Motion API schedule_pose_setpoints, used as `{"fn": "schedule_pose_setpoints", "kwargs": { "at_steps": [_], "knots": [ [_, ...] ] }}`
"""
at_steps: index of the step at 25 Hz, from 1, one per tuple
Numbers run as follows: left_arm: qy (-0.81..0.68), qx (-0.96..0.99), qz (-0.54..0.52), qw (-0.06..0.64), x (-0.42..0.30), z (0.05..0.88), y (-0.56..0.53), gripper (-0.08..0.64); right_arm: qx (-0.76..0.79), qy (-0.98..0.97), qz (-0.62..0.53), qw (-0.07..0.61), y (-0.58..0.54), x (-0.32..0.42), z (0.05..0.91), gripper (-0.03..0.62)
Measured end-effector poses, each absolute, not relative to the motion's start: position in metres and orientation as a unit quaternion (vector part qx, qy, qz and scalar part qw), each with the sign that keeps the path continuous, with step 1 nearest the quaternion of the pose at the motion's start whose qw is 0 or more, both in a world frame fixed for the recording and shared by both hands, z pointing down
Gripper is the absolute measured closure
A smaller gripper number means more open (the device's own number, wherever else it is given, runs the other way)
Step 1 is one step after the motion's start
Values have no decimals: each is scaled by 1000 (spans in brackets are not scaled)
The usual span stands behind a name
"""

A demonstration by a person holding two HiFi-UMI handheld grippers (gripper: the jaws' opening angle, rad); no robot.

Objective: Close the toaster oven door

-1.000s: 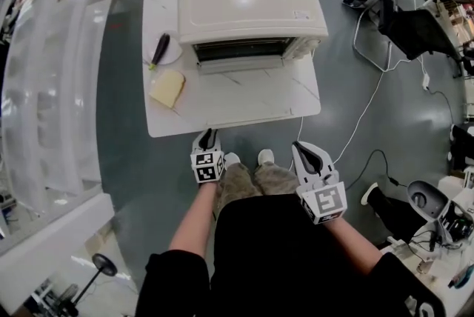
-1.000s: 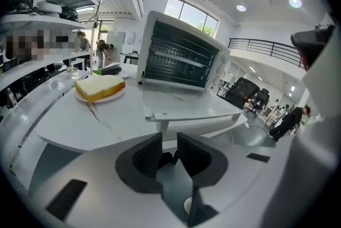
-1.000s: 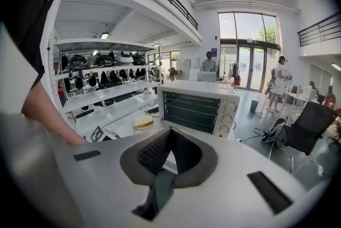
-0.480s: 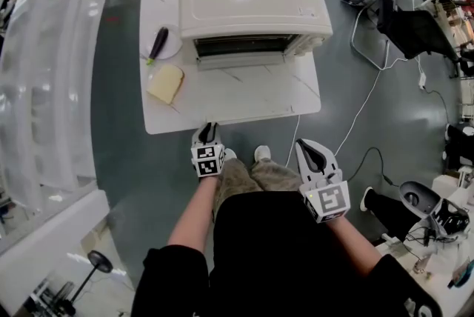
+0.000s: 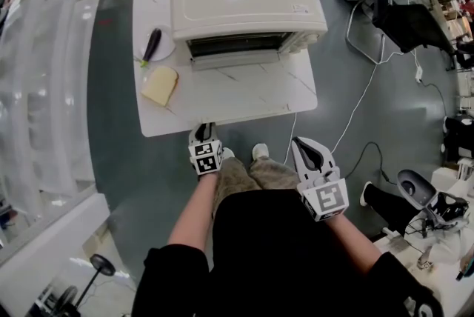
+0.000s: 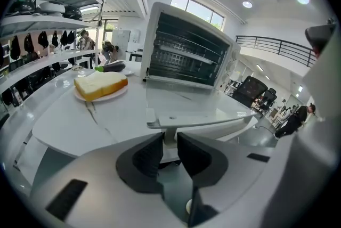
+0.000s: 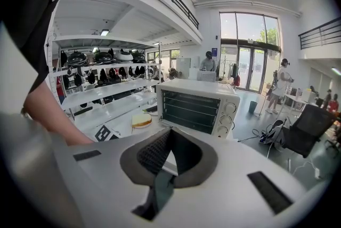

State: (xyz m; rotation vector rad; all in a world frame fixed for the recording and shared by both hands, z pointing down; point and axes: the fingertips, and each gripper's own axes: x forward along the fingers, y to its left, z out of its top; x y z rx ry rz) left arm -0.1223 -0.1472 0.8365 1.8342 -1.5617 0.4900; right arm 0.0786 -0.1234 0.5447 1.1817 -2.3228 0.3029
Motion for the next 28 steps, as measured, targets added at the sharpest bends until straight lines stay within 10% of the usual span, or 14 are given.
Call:
{"fn": "schedule_pose_setpoints", "kwargs": {
  "at_steps": [28],
  "knots": [
    [-569,707,198,371,-121,828,-142,482,457,-856,108,216,-124,76,529,571]
  ]
}}
